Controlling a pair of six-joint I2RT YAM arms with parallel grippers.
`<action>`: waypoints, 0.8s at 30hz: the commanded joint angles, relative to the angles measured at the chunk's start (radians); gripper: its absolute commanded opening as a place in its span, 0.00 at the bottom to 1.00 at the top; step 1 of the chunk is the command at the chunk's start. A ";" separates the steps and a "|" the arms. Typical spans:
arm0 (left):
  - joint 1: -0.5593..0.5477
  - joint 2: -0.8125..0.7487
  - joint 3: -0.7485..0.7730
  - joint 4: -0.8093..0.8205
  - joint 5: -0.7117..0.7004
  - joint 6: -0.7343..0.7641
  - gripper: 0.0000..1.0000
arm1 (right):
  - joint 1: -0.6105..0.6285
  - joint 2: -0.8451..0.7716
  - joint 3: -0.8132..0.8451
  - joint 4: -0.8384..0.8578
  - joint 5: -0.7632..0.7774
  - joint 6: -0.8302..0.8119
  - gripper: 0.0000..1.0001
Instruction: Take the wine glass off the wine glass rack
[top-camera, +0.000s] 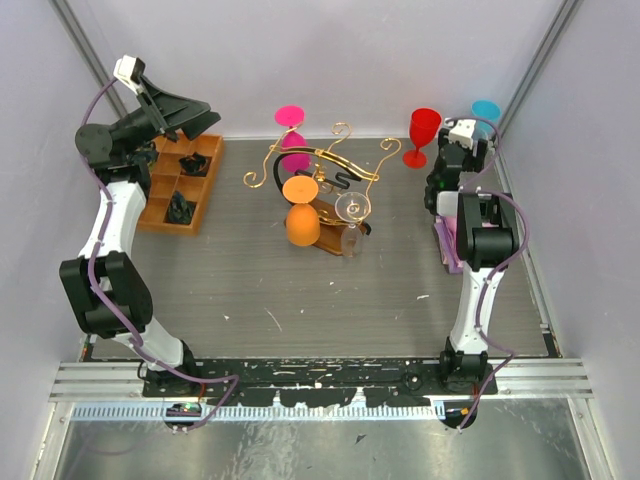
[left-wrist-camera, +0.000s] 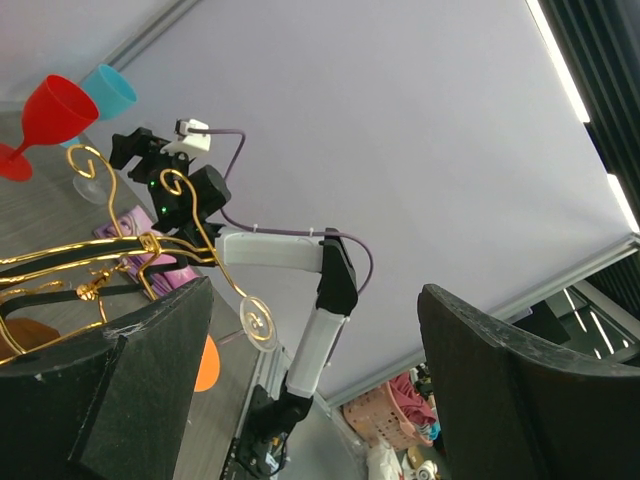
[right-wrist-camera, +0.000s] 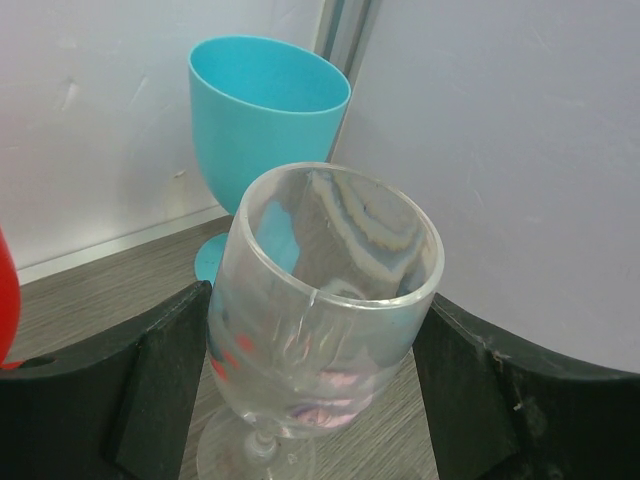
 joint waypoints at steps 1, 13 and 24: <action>0.005 -0.001 0.015 0.006 -0.002 0.020 0.90 | -0.003 0.012 0.049 0.163 0.033 -0.017 0.51; 0.004 0.014 0.016 0.016 -0.003 0.010 0.90 | -0.002 0.011 0.030 0.185 0.044 -0.007 0.93; 0.004 0.021 0.017 0.014 -0.009 0.006 0.89 | 0.008 -0.128 -0.010 0.063 0.040 0.058 1.00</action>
